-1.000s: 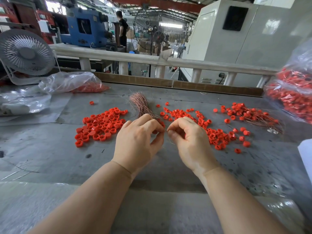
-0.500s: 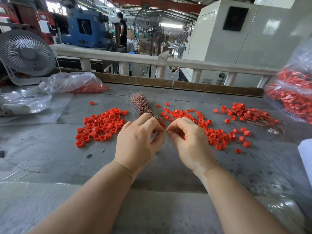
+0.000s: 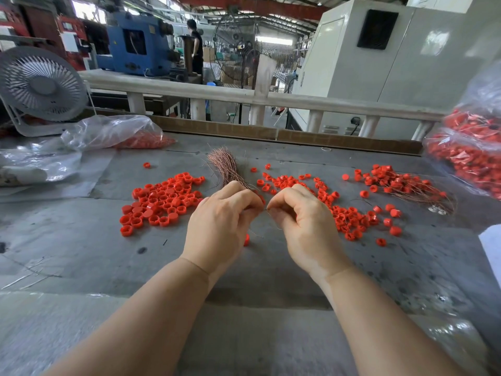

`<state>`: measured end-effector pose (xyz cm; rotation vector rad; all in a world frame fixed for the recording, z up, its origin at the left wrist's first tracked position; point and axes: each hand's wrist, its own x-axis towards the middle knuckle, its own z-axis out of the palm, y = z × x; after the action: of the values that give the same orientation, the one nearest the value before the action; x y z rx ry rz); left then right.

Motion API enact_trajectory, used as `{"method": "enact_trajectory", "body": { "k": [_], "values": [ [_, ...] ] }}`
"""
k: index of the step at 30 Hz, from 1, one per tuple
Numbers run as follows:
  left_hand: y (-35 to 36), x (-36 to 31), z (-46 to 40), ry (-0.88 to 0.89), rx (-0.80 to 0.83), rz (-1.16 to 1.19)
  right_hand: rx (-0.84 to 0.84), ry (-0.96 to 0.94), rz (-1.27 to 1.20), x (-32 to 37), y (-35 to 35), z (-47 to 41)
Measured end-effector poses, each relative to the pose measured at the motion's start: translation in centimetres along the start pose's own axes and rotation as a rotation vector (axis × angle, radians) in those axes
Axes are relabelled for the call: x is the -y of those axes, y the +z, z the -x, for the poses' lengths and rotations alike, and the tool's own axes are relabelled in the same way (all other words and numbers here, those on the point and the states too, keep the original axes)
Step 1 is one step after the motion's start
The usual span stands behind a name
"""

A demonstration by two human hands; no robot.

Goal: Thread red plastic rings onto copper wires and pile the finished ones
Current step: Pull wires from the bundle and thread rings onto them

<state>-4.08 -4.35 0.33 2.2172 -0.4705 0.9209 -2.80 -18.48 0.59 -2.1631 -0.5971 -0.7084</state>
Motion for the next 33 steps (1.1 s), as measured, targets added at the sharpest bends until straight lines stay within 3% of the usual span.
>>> {"method": "enact_trajectory", "body": {
  "k": [10,22,27,33],
  "values": [
    [0.08,0.83,-0.23,-0.165,-0.068,0.09,-0.058,0.02,0.032,-0.41,-0.15,-0.08],
    [0.2,0.41,-0.22,-0.15,-0.018,0.165,-0.015,0.021,0.01,-0.21,-0.14,0.04],
    [0.22,0.3,-0.28,-0.131,0.073,0.184,-0.005,0.011,0.007,-0.14,-0.12,0.06],
    [0.26,0.34,-0.34,-0.256,0.106,0.223,-0.039,0.014,-0.012,-0.26,-0.08,0.08]
  ]
}}
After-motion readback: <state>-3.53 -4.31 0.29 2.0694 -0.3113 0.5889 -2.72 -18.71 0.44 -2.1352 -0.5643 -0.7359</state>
